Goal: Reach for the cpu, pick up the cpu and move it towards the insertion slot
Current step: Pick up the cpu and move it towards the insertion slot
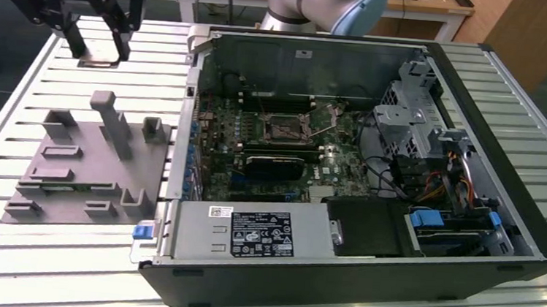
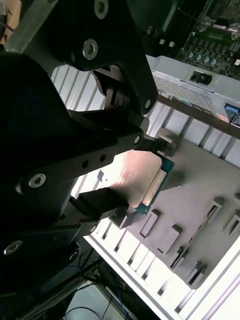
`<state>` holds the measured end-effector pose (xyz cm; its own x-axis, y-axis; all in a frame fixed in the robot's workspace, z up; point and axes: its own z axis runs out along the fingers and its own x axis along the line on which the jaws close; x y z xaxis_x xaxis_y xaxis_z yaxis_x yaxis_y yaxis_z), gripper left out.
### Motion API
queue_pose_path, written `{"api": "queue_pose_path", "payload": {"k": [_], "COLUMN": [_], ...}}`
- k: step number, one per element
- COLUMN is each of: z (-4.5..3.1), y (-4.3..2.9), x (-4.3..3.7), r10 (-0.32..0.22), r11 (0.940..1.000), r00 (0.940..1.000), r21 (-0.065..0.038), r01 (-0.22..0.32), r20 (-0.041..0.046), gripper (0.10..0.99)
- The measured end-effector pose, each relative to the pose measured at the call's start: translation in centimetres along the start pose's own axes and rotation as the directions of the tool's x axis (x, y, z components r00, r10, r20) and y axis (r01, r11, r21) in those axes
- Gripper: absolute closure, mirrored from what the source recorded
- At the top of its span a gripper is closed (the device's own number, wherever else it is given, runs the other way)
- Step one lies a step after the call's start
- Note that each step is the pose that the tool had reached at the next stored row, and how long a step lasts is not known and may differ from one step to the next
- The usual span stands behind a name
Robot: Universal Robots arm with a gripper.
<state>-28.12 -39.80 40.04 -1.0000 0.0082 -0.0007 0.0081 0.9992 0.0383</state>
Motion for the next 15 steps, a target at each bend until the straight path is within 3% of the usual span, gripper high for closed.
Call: {"api": "queue_pose_path", "payload": {"k": [10,15], "z": [0.0,0.01], "y": [0.02,0.03], "x": [-2.16,-3.72], "r10": [0.0,0.0], "r11": [1.0,1.0], "r00": [1.0,1.0], "r21": [0.0,0.0], "r01": [0.0,0.0], "r20": [0.0,0.0], "gripper": [0.545,0.545]}}
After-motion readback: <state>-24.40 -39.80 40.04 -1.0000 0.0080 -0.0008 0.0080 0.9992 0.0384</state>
